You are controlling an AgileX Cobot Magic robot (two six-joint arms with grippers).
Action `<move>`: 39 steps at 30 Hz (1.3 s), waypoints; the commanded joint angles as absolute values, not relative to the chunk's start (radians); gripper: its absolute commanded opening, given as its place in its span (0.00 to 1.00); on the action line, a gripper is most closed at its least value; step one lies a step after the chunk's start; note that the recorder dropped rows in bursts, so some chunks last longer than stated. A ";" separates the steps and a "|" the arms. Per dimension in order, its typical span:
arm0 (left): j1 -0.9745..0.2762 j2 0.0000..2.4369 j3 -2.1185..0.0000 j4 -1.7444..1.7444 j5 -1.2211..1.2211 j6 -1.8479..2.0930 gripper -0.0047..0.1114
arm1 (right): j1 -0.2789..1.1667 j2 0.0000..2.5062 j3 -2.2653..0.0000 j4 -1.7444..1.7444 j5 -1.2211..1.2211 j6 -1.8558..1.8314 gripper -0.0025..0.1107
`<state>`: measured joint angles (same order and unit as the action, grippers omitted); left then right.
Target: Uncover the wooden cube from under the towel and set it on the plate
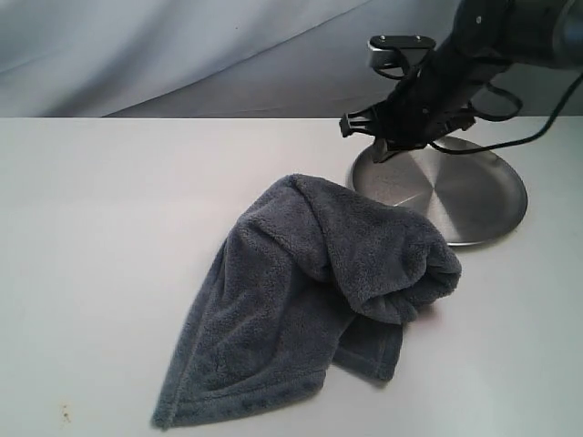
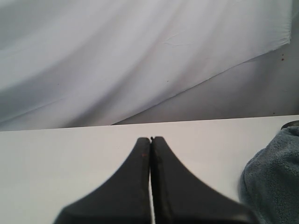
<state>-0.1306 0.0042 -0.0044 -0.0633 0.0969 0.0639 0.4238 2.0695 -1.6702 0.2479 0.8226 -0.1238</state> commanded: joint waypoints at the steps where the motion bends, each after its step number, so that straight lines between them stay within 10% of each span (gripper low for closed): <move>1: -0.128 0.000 0.000 -0.066 0.086 0.061 0.04 | 0.458 2.167 -1.787 0.334 0.843 -0.182 0.02; 21: -0.128 0.000 0.000 -0.066 0.086 0.061 0.04 | 0.848 2.244 -1.918 0.283 1.080 -0.258 0.02; 34: -0.128 0.000 0.000 -0.066 0.086 0.061 0.04 | 0.935 1.812 -1.189 0.216 0.729 -0.228 0.02; 39: -0.128 0.000 0.000 -0.066 0.086 0.061 0.04 | 0.735 1.596 -0.885 0.107 0.470 -0.039 0.02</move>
<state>-0.1306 0.0042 -0.0044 -0.0633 0.0969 0.0639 0.8068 1.6649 -0.9546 0.1649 0.5761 -0.1061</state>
